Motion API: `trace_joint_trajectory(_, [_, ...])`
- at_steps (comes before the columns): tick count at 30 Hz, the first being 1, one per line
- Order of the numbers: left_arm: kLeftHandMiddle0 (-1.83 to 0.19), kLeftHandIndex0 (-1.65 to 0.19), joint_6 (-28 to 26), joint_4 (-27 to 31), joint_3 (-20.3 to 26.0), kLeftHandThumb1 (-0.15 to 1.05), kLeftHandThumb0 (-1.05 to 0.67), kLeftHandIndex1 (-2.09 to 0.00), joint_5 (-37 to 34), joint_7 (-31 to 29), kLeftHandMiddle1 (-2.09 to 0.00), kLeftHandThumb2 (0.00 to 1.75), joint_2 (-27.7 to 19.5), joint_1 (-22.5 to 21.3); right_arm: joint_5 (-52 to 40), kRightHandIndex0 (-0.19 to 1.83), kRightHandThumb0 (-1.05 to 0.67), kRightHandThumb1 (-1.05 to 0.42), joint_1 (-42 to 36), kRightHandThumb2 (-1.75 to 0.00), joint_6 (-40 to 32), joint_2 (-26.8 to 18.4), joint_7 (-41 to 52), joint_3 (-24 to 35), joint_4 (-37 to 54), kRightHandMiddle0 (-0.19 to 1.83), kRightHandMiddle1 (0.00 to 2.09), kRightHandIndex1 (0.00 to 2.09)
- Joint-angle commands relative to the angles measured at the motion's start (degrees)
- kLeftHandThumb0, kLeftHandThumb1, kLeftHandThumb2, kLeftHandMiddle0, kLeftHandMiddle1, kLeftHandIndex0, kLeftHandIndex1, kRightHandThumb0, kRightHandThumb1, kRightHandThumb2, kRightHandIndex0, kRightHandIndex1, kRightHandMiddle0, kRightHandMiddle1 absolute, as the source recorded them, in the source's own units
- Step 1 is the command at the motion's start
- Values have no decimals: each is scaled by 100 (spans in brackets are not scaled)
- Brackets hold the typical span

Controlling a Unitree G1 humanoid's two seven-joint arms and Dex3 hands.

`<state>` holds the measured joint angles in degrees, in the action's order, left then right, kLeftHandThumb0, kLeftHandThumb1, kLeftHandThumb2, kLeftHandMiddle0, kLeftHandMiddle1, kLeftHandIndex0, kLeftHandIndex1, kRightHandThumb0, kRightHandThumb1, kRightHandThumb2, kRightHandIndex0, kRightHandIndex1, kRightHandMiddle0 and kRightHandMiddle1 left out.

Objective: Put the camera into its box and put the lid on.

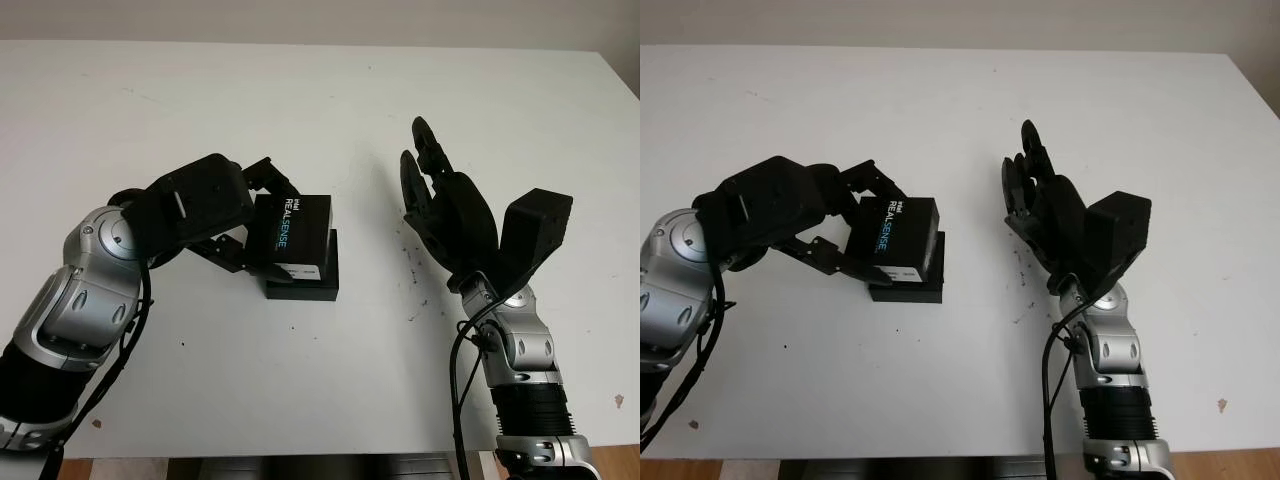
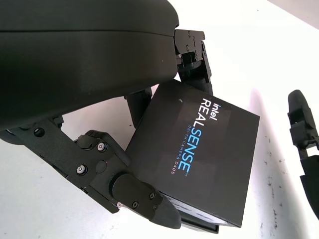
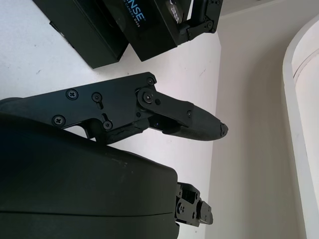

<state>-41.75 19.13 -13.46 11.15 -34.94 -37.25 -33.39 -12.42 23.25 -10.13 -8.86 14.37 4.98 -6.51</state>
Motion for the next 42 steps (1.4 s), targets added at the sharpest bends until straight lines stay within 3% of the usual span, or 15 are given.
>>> trace_joint_trajectory(1, [-18, -5, 80, 55, -82, 105, -24, -163, 28, -18, -171, 33, 50, -4, -22, -19, -56, -105, -40, -65, -24, 23, -13, 18, 79, -19, 5, 2])
trace_joint_trajectory(11, [-16, -1, -158, 109, -94, 105, -24, -163, -82, -118, -172, 34, 145, -11, 31, -19, -57, -105, -51, -64, 23, 42, -53, -18, 72, -18, 5, 4])
trace_joint_trajectory(25, [-22, -6, -728, 149, -140, 105, -26, -160, -216, -131, -151, 36, 292, 4, 82, -19, -57, -105, -57, -64, 87, 69, -61, -38, 45, -19, 5, 4])
trace_joint_trajectory(33, [-21, -7, -1259, 333, -274, 105, -26, -162, -227, 7, -171, 34, 373, -18, 92, -19, -58, -105, -52, -63, 121, 119, -89, -41, 21, -18, 5, 4])
trace_joint_trajectory(42, [-17, 0, -1365, 539, -459, 105, -26, -167, -222, 56, -169, 35, 278, -12, 83, -19, -57, -105, -44, -63, 144, 209, -121, -39, -27, -18, 5, 4])
